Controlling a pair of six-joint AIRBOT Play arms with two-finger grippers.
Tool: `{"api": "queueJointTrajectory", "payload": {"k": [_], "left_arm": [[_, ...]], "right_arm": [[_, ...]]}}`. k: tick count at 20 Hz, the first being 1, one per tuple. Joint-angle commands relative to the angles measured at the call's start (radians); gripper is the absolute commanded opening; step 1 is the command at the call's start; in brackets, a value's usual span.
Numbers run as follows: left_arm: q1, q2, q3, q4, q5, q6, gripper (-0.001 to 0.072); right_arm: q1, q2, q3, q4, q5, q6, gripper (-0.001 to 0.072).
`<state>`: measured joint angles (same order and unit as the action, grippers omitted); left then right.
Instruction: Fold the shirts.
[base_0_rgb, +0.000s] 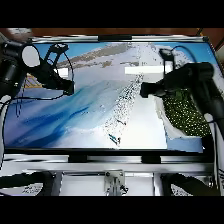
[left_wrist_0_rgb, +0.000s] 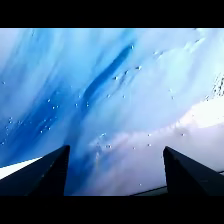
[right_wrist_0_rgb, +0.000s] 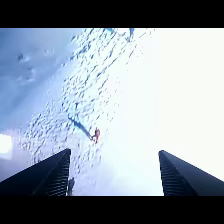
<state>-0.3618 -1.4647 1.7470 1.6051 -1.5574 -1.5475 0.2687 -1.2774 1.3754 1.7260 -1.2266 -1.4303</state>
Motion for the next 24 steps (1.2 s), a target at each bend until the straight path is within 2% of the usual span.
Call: {"api": "queueJointTrajectory", "payload": {"k": [1,7,24], "left_arm": [[-0.013,-0.021,-0.009,0.029,-0.006,-0.041,0.0703],[-0.013,-0.021,-0.034,0.011,0.037,-0.071,0.0703],[-0.013,-0.022,-0.084,-0.013,0.109,-0.071,0.0703]], "right_arm": [[0.05,-0.068,0.002,-0.019,-0.035,-0.033,0.0655],[0.05,-0.068,0.002,-0.023,-0.029,-0.033,0.0656],[0.05,-0.068,0.002,-0.023,-0.029,-0.033,0.0655]]}}
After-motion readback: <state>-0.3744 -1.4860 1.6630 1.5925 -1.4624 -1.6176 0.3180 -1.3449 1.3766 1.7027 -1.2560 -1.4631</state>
